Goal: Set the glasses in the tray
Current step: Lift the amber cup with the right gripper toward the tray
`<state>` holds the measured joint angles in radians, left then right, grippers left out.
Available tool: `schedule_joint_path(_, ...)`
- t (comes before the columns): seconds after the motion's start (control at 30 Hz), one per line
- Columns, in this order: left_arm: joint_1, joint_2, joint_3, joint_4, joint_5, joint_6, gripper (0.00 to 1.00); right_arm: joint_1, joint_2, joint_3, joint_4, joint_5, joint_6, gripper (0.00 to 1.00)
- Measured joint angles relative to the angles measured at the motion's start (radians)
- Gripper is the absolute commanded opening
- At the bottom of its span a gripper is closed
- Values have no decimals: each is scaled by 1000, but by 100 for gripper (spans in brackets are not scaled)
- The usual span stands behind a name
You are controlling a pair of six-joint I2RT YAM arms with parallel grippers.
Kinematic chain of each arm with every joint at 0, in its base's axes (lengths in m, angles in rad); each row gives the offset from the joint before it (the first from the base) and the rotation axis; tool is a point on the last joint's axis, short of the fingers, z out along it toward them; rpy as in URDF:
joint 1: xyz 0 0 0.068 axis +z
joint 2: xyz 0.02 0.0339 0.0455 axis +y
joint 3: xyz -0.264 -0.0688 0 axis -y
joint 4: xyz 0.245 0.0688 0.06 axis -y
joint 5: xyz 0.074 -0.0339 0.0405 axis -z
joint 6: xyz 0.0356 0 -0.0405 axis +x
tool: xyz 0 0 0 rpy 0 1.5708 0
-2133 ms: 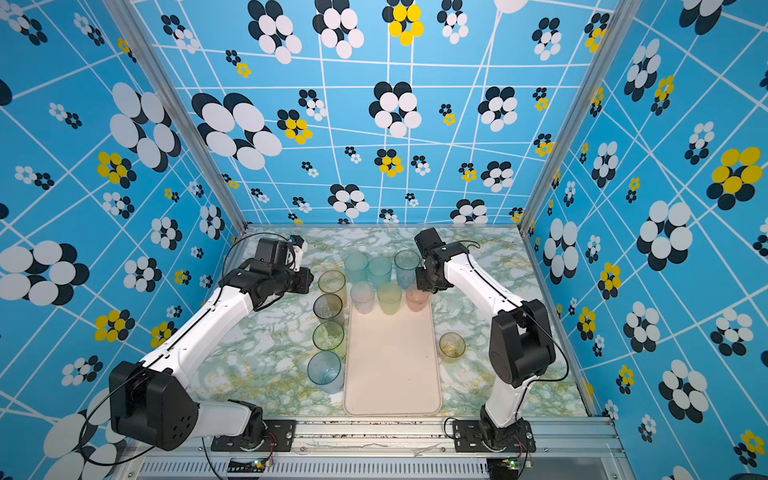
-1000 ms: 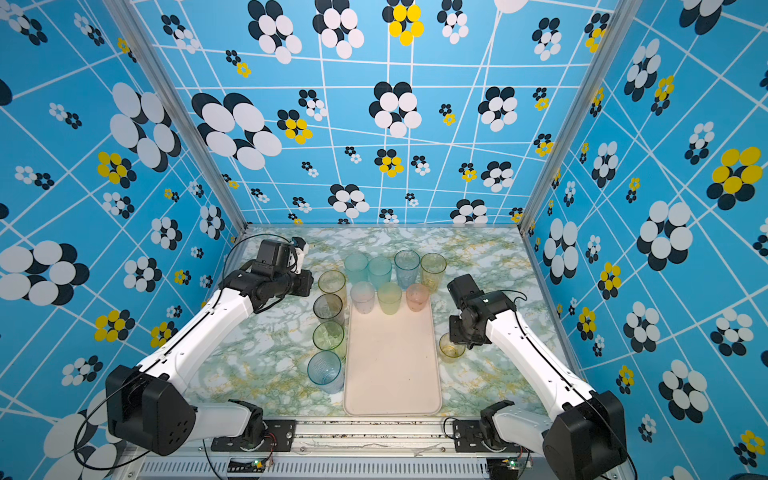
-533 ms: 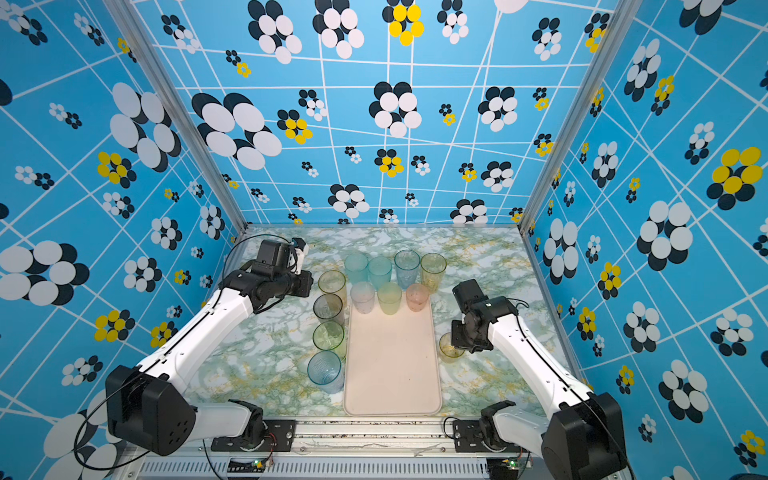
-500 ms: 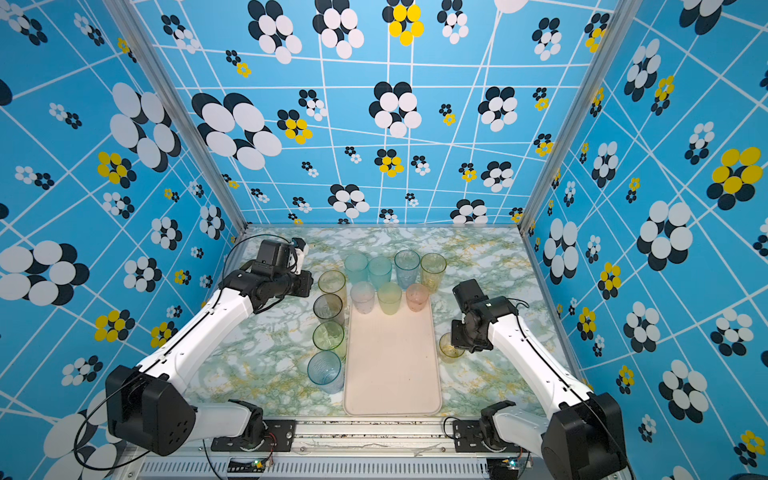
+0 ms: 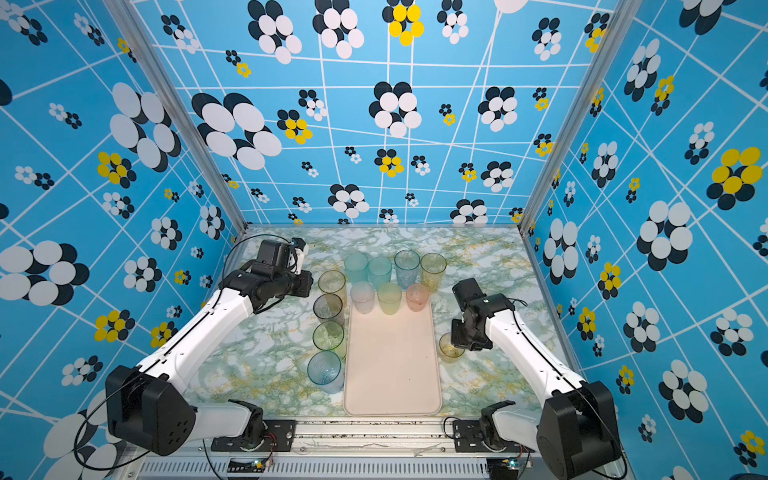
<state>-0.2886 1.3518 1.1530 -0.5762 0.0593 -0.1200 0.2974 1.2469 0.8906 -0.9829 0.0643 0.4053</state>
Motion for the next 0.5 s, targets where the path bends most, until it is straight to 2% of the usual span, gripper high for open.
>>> schedule_joint_path(0.17,0,0,0,0,0,0,22,-3,30,-9,11,-6,0,18)
schedule_joint_path(0.5,0,0,0,0,0,0,22,-4,67,-17,37,-24,-1,8)
